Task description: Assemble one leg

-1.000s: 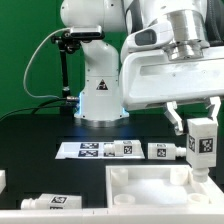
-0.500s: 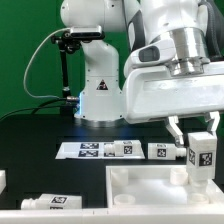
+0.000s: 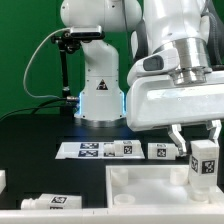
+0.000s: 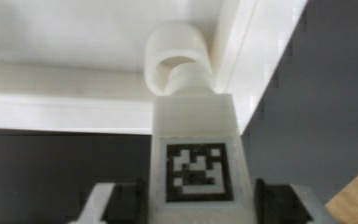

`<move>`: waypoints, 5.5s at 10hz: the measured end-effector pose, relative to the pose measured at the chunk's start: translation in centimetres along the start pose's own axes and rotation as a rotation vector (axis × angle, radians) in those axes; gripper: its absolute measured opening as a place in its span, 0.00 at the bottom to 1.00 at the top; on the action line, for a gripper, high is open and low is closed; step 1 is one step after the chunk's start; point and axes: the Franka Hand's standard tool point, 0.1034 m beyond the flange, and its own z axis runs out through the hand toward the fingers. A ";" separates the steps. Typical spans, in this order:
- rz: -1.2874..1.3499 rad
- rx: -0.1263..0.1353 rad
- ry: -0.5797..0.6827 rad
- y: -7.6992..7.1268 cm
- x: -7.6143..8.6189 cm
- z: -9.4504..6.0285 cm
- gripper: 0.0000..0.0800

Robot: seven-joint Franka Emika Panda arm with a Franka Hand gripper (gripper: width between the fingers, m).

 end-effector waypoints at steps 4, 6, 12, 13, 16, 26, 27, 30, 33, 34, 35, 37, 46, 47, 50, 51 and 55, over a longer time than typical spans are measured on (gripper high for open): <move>0.001 0.000 -0.016 0.1 -0.8 0.7 0.36; 0.000 -0.001 -0.015 0.0 -1.3 1.3 0.36; 0.002 -0.005 0.017 0.0 -1.2 1.6 0.66; 0.002 0.000 -0.016 0.0 -1.2 1.6 0.78; 0.029 0.015 -0.217 0.8 0.3 1.2 0.81; 0.427 -0.023 -0.456 0.0 0.4 2.5 0.38; 0.509 -0.043 -0.455 0.0 0.4 2.5 0.37; 0.863 -0.129 -0.421 -0.1 0.2 2.6 0.37; 1.320 -0.177 -0.409 -0.3 0.0 2.6 0.37; 1.308 -0.175 -0.409 -0.3 0.0 2.6 0.37; 1.280 -0.169 -0.412 -0.3 0.0 2.6 0.37; 0.992 -0.128 -0.457 -0.2 -0.3 2.4 0.47; -0.016 0.031 -0.453 0.1 0.1 1.9 0.81; 0.015 0.025 -0.454 0.3 0.1 1.9 0.81; 0.150 0.000 -0.455 0.2 0.0 2.0 0.47; 0.197 -0.010 -0.455 0.2 0.0 2.0 0.36; 0.723 -0.126 -0.425 0.1 0.1 2.1 0.36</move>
Offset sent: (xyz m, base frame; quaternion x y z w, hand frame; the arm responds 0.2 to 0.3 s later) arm -0.0024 0.0001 -0.0095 -0.0069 -0.0024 -0.0049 1.0000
